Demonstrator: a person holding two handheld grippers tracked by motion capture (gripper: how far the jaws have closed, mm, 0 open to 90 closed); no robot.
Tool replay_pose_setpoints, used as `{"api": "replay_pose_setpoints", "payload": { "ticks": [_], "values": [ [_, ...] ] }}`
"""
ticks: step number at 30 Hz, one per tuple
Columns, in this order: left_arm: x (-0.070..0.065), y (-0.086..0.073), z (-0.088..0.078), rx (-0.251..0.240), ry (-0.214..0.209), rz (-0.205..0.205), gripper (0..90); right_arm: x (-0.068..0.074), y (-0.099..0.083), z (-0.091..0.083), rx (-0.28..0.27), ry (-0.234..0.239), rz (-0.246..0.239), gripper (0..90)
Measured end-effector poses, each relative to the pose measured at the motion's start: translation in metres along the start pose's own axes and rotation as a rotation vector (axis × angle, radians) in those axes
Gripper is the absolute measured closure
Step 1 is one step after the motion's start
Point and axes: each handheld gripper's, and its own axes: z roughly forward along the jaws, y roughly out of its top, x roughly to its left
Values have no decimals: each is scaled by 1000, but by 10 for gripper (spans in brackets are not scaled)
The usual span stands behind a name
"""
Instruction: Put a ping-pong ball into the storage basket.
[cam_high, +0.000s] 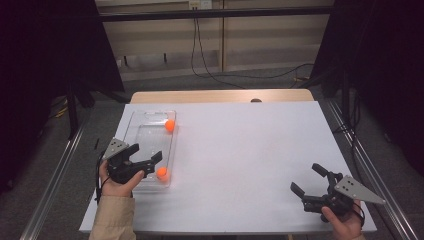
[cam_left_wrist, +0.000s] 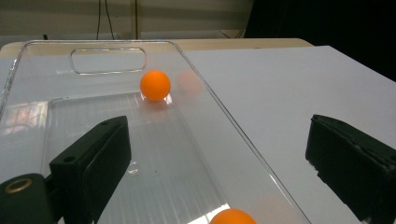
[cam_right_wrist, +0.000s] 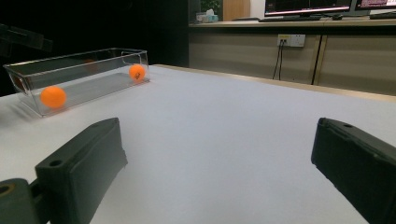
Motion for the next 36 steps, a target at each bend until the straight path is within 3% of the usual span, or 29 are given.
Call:
{"api": "replay_pose_setpoints", "payload": {
  "ticks": [19,36],
  "values": [
    [-8,-13,-6,-47,-14,24,50,0,0,-1,0,0,-4,19],
    [-17,-27,-8,-59,-46,63,50,0,0,-1,1,-1,-6,19]
  ]
}}
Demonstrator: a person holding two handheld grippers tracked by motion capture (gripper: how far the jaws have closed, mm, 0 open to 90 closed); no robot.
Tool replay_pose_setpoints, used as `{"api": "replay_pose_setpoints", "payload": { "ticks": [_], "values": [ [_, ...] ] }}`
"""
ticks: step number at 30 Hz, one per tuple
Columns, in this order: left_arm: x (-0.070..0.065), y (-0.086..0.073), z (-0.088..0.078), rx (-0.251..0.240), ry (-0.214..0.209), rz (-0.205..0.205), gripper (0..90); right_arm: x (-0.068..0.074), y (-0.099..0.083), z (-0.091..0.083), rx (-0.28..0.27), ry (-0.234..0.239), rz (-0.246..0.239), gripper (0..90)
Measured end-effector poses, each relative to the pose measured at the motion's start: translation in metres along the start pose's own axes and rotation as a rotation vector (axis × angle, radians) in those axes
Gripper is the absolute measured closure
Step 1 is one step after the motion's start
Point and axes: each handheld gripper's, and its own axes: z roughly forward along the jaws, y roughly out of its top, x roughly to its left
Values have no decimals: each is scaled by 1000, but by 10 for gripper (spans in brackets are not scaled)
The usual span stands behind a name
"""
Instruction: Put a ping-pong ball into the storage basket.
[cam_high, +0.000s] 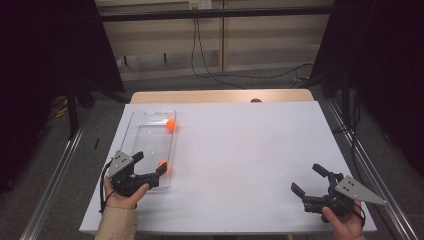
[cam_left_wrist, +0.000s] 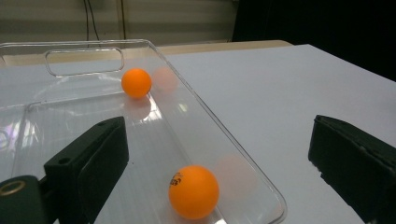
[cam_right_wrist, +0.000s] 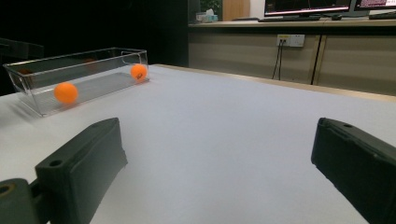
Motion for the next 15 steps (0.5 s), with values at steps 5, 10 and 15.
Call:
{"api": "replay_pose_setpoints", "payload": {
  "ticks": [5,10,15],
  "values": [
    [0,-1,-3,-23,8,13,50,0,0,0,-1,-2,2,19],
    [-1,-4,-2,-27,-6,6,50,0,0,0,3,-3,2,19],
    [-1,-5,-2,-23,-7,9,48,1,0,1,6,3,-1,19]
  ]
}}
